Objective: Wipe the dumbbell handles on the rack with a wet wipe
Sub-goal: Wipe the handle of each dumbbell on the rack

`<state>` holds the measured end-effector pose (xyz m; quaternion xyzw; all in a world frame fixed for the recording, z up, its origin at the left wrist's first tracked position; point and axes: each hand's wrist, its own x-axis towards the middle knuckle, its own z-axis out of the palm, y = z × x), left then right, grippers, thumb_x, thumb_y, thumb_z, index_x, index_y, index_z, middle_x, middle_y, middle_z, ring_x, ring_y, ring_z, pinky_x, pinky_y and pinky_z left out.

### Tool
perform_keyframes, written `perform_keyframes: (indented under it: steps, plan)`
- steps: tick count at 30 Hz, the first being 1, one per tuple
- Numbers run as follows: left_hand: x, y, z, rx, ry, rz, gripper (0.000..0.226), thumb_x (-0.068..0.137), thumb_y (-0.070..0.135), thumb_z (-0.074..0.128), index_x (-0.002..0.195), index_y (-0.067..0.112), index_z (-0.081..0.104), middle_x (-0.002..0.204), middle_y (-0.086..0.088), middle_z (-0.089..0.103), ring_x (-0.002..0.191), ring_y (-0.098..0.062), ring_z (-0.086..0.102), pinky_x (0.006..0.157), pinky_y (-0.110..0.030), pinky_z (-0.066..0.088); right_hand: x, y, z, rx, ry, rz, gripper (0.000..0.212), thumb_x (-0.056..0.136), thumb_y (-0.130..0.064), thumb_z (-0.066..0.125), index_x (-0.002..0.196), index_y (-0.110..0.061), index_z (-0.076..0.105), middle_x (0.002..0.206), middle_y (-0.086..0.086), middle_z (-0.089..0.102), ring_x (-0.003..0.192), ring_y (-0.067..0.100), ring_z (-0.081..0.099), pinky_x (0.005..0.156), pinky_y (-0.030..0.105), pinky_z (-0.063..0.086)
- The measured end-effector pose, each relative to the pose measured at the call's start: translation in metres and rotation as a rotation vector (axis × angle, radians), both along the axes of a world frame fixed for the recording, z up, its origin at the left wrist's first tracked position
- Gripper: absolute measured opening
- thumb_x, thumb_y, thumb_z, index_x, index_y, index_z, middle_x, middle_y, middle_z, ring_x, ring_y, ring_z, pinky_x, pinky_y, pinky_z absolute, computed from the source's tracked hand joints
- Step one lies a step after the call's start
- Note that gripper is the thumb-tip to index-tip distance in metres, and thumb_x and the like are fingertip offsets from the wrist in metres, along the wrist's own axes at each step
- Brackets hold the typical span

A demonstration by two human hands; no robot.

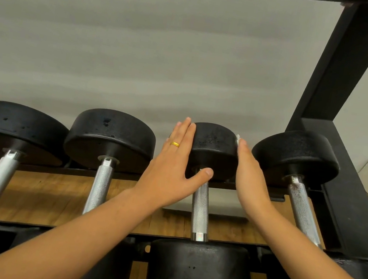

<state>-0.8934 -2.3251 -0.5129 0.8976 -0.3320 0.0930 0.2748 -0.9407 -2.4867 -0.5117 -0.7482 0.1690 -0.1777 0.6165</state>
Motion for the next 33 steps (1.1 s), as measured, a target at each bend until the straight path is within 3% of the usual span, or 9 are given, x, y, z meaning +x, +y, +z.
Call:
perform_keyframes:
  steps: [3,7,9,11,15,20,26,30,33]
  plan:
    - [0.001,0.000,0.001,0.009,-0.010,-0.001,0.100,0.098,0.057,0.057,0.164,0.027,-0.012,0.169,0.016,-0.022,0.154,-0.001,-0.021,0.111,-0.031,0.009,-0.006,0.000,-0.007,-0.103,-0.047,0.054,0.077,0.087,-0.079,0.020,0.152,-0.040,0.036,0.156,-0.011,0.041,0.144,0.006,0.034,0.122,0.045,0.027]
    - [0.002,-0.001,0.000,0.012,-0.016,0.008,0.103,0.096,0.059,0.058,0.164,0.028,-0.012,0.169,0.017,-0.023,0.154,-0.002,-0.020,0.113,-0.031,0.008,0.003,-0.009,0.000,-0.018,0.020,0.007,0.062,0.100,-0.067,0.026,0.146,-0.031,0.047,0.143,-0.003,0.054,0.130,0.012,0.048,0.110,0.036,0.036]
    - [0.003,0.000,-0.001,0.009,-0.015,0.005,0.103,0.096,0.059,0.059,0.164,0.028,-0.012,0.169,0.016,-0.022,0.154,-0.003,-0.020,0.113,-0.031,0.010,0.004,-0.007,0.002,0.023,0.056,-0.013,0.060,0.101,-0.064,0.028,0.145,-0.028,0.049,0.142,0.001,0.055,0.130,0.016,0.049,0.112,0.040,0.036]
    - [0.003,0.001,-0.002,0.006,-0.016,0.002,0.104,0.096,0.059,0.059,0.164,0.028,-0.012,0.169,0.016,-0.022,0.154,-0.002,-0.020,0.114,-0.031,0.010,-0.004,-0.001,0.001,-0.069,-0.008,0.027,0.062,0.100,-0.067,0.027,0.150,-0.034,0.042,0.151,-0.005,0.048,0.140,0.011,0.041,0.120,0.043,0.030]
    - [0.003,-0.001,-0.002,-0.006,-0.025,-0.002,0.105,0.095,0.058,0.061,0.164,0.026,-0.011,0.170,0.015,-0.020,0.155,-0.003,-0.019,0.114,-0.030,0.011,-0.014,0.005,0.000,-0.193,-0.104,0.122,0.056,0.105,-0.057,0.025,0.157,-0.038,0.022,0.163,-0.019,0.021,0.148,-0.004,0.017,0.124,0.030,0.014]
    - [0.003,0.002,-0.002,-0.013,-0.002,-0.016,0.104,0.094,0.058,0.061,0.163,0.029,-0.012,0.169,0.017,-0.020,0.154,-0.001,-0.020,0.112,-0.032,0.012,0.002,-0.003,0.007,-0.183,-0.044,0.099,0.068,0.097,-0.069,0.020,0.157,-0.038,0.024,0.163,-0.011,0.029,0.149,0.007,0.025,0.124,0.044,0.022]
    - [0.005,0.003,-0.003,-0.031,0.006,-0.029,0.105,0.094,0.058,0.061,0.164,0.029,-0.012,0.169,0.018,-0.021,0.153,0.000,-0.021,0.116,-0.036,0.014,-0.012,-0.001,0.006,-0.454,-0.129,0.252,0.057,0.105,-0.050,0.024,0.159,-0.031,0.019,0.165,-0.018,0.013,0.148,-0.009,0.006,0.120,0.018,0.006]
    - [0.002,0.002,0.000,-0.039,0.024,-0.026,0.103,0.095,0.056,0.061,0.164,0.029,-0.010,0.169,0.019,-0.020,0.153,0.001,-0.021,0.111,-0.031,0.012,-0.001,-0.009,0.007,-0.322,-0.074,0.197,0.057,0.106,-0.053,0.022,0.159,-0.035,0.013,0.166,-0.017,0.011,0.149,-0.005,0.009,0.126,0.034,0.012]
    - [0.003,0.004,-0.001,-0.043,0.026,-0.041,0.103,0.095,0.057,0.060,0.164,0.029,-0.010,0.169,0.019,-0.020,0.153,0.001,-0.021,0.113,-0.032,0.012,-0.009,-0.003,0.000,-0.465,-0.094,0.251,0.054,0.108,-0.046,0.023,0.158,-0.036,0.006,0.165,-0.020,0.003,0.149,-0.008,-0.001,0.125,0.026,0.005]
